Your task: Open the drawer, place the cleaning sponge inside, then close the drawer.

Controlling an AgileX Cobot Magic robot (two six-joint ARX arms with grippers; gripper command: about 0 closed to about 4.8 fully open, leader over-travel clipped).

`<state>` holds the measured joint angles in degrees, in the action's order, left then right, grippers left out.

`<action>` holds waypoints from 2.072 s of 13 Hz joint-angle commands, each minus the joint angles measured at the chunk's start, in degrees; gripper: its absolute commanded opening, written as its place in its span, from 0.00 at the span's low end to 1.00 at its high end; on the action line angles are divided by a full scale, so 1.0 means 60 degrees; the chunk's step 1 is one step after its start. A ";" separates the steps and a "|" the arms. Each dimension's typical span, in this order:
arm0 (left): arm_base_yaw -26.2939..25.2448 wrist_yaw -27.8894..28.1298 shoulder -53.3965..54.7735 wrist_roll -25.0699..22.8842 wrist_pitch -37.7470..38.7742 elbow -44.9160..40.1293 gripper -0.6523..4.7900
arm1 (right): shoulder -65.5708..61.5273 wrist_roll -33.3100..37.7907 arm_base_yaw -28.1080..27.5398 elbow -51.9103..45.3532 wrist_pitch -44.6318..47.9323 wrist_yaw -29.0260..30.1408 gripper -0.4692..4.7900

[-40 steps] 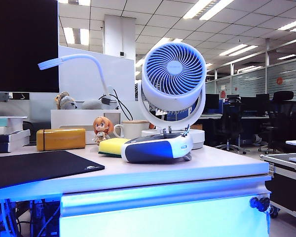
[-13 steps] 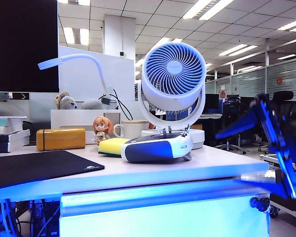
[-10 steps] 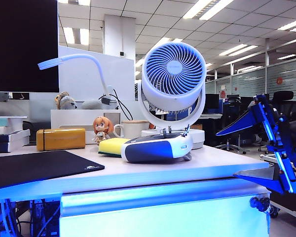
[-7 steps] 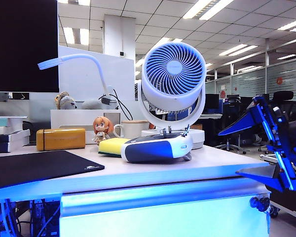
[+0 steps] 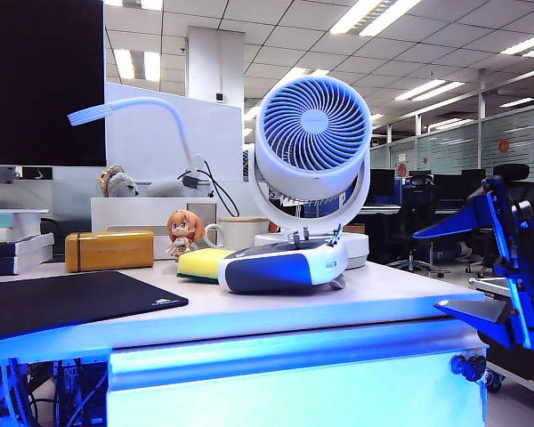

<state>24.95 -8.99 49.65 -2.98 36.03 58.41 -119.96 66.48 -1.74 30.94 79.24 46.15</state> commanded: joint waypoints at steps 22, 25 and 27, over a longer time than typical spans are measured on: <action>-0.0007 -0.0229 -0.0015 0.0000 -0.0015 0.0051 0.11 | -0.1993 -0.0565 -0.0113 0.1723 0.0251 0.0251 1.00; -0.0007 -0.0229 -0.0015 0.0000 -0.0011 0.0051 0.11 | -0.2226 -0.0506 -0.0113 0.1956 0.0259 0.0244 1.00; -0.0007 -0.0226 -0.0015 0.0000 -0.0007 0.0051 0.11 | -0.2514 -0.0357 -0.0102 0.2277 0.0273 0.0273 1.00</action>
<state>24.93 -10.00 49.65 -2.98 36.27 58.41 -134.91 63.81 -2.39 43.99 79.99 47.70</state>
